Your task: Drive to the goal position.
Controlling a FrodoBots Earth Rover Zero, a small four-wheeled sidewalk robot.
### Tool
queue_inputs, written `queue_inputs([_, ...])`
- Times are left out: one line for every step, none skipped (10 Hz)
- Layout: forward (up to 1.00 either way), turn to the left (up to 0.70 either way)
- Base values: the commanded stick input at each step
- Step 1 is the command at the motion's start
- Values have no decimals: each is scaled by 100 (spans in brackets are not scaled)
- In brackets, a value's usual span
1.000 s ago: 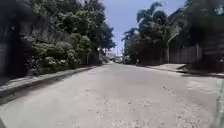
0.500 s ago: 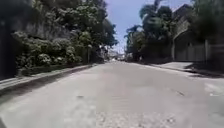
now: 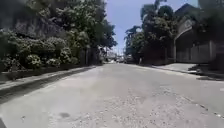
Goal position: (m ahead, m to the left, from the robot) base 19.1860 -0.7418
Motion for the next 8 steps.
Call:
queue_inputs([100,3])
queue_inputs([100,3])
queue_inputs([100,3])
queue_inputs([100,3])
queue_inputs([100,3])
queue_inputs([100,3])
queue_inputs([100,3])
queue_inputs([100,3])
